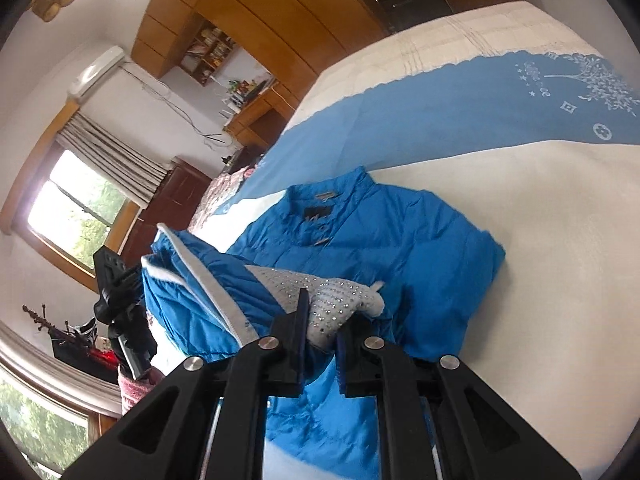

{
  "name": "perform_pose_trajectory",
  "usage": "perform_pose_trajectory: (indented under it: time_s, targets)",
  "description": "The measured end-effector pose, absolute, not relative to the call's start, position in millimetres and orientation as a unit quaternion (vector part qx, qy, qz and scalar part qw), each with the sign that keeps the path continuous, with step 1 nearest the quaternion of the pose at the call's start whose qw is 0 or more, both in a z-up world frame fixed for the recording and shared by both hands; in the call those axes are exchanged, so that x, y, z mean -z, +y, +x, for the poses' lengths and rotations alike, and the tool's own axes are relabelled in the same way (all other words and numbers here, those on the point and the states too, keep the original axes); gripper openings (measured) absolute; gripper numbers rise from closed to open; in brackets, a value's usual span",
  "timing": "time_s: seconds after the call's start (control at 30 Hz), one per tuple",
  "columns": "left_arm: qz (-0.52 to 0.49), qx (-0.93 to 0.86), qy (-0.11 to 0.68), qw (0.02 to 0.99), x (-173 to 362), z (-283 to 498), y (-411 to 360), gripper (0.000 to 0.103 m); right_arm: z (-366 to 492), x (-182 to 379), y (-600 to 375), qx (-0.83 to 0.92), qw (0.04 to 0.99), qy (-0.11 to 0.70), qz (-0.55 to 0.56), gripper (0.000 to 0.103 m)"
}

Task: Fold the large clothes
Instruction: 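Lay the held hem over onto the collar with both tools and open them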

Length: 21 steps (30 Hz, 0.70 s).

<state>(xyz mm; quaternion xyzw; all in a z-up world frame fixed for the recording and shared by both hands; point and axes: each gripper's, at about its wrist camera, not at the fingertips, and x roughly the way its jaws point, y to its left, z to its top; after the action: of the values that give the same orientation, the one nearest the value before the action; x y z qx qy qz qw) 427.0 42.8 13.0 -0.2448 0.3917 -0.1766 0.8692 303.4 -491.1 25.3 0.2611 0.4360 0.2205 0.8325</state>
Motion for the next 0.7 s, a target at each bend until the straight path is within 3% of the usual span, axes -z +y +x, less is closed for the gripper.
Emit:
perform_pose_trajectory:
  time_s: [0.5,0.7]
  targets:
    - [-0.256,0.137,0.452,0.843,57,517,35,0.012,387,36,-511,-0.180,0.805,0.479,0.300,0.010]
    - [-0.272,0.153,0.460,0.832,60,517,38,0.022,385,46,-518,-0.198,0.788,0.482,0.328,0.021]
